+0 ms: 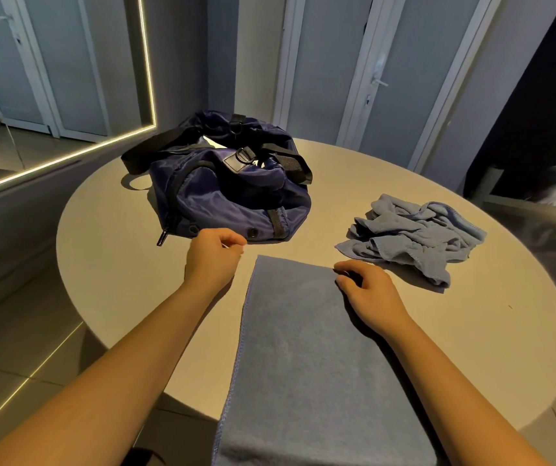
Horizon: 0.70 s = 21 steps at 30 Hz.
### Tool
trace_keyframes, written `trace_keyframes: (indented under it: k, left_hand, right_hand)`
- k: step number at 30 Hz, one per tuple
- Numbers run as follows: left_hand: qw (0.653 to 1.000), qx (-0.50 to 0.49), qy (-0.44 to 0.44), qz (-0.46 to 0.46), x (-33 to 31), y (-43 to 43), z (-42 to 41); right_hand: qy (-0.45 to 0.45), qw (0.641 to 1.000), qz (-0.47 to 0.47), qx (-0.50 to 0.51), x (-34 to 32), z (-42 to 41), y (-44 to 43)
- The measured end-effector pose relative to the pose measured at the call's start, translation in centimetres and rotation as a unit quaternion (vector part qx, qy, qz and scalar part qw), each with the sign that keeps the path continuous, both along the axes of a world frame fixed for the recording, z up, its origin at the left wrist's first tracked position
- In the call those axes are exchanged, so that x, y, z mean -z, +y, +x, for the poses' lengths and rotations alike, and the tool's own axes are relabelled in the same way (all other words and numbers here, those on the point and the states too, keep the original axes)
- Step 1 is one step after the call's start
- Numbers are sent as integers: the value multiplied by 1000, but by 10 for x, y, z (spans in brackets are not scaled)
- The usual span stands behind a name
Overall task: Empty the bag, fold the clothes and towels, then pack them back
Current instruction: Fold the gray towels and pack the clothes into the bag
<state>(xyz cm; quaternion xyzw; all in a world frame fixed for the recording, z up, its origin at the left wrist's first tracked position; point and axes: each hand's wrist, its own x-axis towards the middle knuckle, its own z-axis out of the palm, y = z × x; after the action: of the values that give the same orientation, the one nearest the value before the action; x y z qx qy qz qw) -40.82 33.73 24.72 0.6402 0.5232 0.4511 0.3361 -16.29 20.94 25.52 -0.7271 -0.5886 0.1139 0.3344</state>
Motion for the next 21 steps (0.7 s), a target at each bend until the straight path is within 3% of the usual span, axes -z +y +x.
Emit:
trace_keyframes:
  k: [3,6,8,10,12,16,21]
  left_hand:
    - [995,-35,10,95,-12,-11,-2]
    - [985,94,66,131,-34,-44,16]
    - [954,185,209,108,-39,-71,40]
    - [897,225,375,69,-30,-89,60]
    - [858,235,455,37,-16,-94,70]
    - [838,231,492,40,-4,-89,69]
    - [827,265,493,55,-8,-80,63]
  right_hand:
    - [11,1000,6,7,-1,0,-1]
    - [43,999,14,26,-1,4,2]
    - [74,996,19,37,-2,6,3]
    - [118,991,32,45,-6,6,2]
    - [184,980,56,58,-13,7,-3]
    - [256,959,76,97,-38,37,-19]
    - [125,988,-81,39,-51,60,-58]
